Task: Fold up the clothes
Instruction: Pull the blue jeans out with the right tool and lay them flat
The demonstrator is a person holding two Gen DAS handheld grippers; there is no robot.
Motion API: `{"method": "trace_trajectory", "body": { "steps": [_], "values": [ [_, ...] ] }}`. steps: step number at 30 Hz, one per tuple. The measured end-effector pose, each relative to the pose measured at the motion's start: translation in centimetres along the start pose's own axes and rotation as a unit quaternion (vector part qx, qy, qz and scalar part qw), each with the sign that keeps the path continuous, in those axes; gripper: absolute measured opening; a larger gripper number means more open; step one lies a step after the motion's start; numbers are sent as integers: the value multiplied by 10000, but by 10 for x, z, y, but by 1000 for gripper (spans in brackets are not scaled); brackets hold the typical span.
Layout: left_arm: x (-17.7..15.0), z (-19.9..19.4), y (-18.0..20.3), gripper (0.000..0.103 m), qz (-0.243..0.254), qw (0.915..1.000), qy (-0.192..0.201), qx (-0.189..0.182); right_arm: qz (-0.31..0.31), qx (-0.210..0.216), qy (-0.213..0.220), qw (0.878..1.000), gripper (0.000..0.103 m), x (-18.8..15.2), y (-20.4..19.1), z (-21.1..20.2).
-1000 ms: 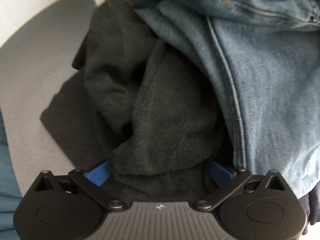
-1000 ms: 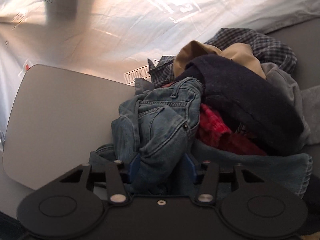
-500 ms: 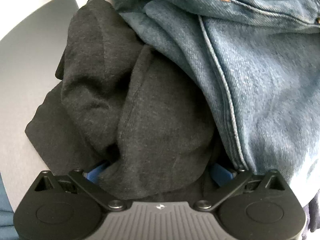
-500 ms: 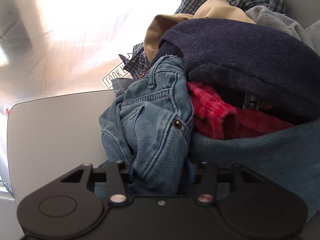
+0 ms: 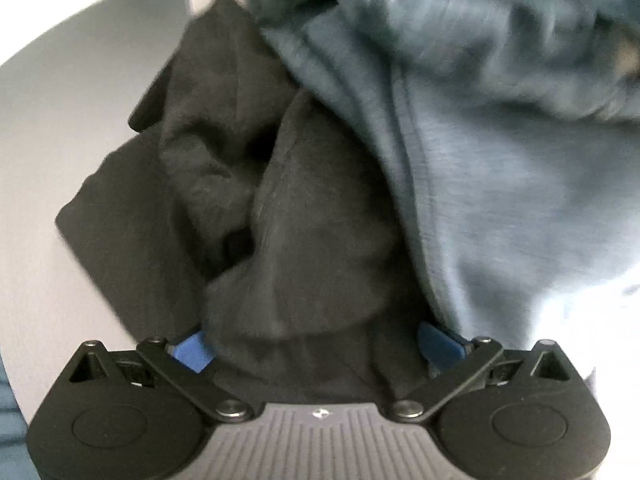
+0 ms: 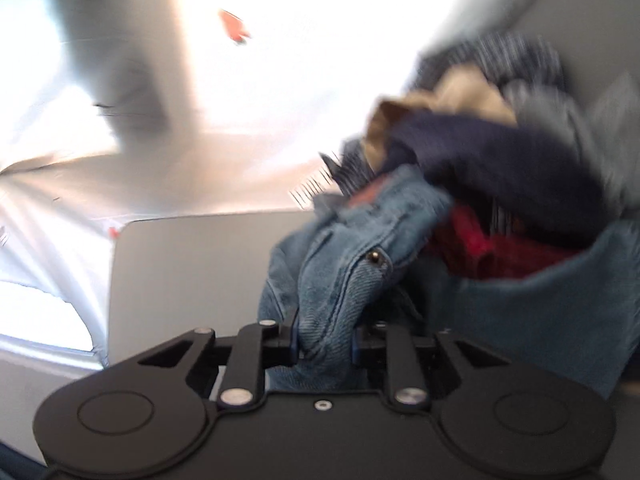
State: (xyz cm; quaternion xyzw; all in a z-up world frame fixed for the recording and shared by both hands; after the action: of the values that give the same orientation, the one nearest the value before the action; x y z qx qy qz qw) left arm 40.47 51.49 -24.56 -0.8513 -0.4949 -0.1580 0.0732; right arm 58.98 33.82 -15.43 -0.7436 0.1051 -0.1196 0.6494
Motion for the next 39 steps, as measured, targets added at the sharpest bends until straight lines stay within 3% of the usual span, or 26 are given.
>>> {"method": "trace_trajectory", "body": {
  "steps": [4,7,9,11,13,15,17,18,19,20,21,24,25,28,31,33,36,39],
  "values": [
    [-20,-44,17,103,99,9992,326,-215,-527,202,525,9970,22,17,-29,-92],
    [-65,-73,38,103,492,9973,322,-445,-823,199,1105,9903,22,26,-39,-190],
    [-99,-91,53,103,813,9946,284,-584,-1153,-59,1702,9786,22,29,-36,-269],
    [-134,-110,68,103,1132,9906,247,-722,-1395,-546,2440,9581,21,34,-23,-353],
    [-168,-128,82,103,1450,9855,209,-860,-1651,-1250,3228,9236,21,39,-6,-439],
    [-203,-147,97,103,1766,9791,170,-996,-1919,-2511,3666,8751,26,41,16,-510],
    [-232,-152,104,103,1950,9747,97,-1085,-2125,-4273,3439,8087,34,41,54,-565],
    [-246,-153,106,103,2013,9731,53,-1118,-2153,-5064,3286,7676,34,38,71,-590],
    [-259,-153,108,103,2076,9714,8,-1152,-2090,-5510,3234,7403,34,29,85,-614],
    [-273,-153,109,103,2139,9696,-36,-1186,-2010,-5628,3218,7344,40,19,98,-634],
    [-286,-153,111,103,2201,9678,-81,-1219,-1846,-5531,3238,7451,54,9,109,-651],
    [-317,-153,115,103,2381,9635,-104,-1219,-1387,-5235,3235,7759,57,-17,137,-682],
    [-317,-142,112,103,2432,9625,-84,-1201,-1315,-5220,3179,7805,57,-23,144,-684],
    [-319,-136,128,103,2663,9563,-1,-1209,-1387,-5203,2978,7882,58,-41,152,-685],
    [-316,-147,141,103,2955,9471,240,-1229,-1567,-5123,2867,7942,67,-53,151,-680],
    [-318,-147,156,103,3027,9439,330,-1280,-1724,-5137,2790,7928,75,-58,151,-679],
    [-323,-146,173,103,3092,9399,358,-1402,-1789,-5282,2809,7811,81,-54,154,-684],
    [-326,-145,189,103,3146,9363,123,-1558,-1556,-5228,2869,7875,84,-43,163,-686]
  ]
}}
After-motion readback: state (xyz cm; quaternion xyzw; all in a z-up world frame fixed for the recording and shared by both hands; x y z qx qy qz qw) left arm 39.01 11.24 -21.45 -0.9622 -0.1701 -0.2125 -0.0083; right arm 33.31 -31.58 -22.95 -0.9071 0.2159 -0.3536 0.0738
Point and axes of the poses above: each gripper's, at about its wrist camera, not at the fingertips, and z roughly the way its jaws point, y to its right, x to its top, the point moved 7 cm from there along z, roughly the way its jaws point, and after that the axes turned 5 degrees about x, right-handed, at the moved point
